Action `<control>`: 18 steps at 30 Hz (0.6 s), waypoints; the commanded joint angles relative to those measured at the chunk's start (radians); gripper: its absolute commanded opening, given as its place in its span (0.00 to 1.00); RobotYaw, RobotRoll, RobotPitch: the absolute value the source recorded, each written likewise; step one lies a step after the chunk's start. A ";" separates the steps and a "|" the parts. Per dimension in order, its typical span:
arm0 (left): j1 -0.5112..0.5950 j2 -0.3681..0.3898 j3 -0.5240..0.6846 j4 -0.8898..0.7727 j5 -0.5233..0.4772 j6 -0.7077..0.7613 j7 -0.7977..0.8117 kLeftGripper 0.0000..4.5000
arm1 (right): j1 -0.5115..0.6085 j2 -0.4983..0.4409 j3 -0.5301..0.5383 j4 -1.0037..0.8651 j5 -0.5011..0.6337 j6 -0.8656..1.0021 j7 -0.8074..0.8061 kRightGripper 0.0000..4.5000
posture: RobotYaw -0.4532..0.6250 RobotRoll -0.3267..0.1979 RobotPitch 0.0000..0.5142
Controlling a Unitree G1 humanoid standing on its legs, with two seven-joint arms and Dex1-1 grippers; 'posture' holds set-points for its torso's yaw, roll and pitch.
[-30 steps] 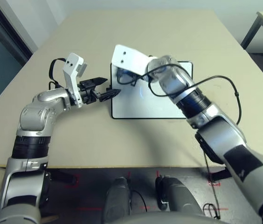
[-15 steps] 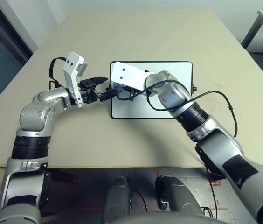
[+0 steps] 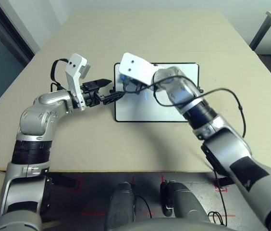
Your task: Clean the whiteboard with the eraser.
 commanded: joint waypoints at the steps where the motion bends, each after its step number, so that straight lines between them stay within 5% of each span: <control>1: -0.004 0.008 0.000 -0.004 -0.003 0.007 -0.002 1.00 | -0.001 -0.014 -0.001 0.044 -0.006 0.008 -0.008 0.13 | 0.41 0.62 0.26; 10: -0.012 0.017 0.000 0.006 -0.001 0.005 -0.009 1.00 | -0.123 0.004 -0.107 0.257 0.032 -0.138 -0.116 0.13 | 0.41 0.62 0.25; 18: -0.031 0.022 -0.005 0.025 0.004 -0.001 -0.018 1.00 | 0.028 -0.006 -0.068 0.092 0.032 -0.086 -0.069 0.13 | 0.41 0.62 0.25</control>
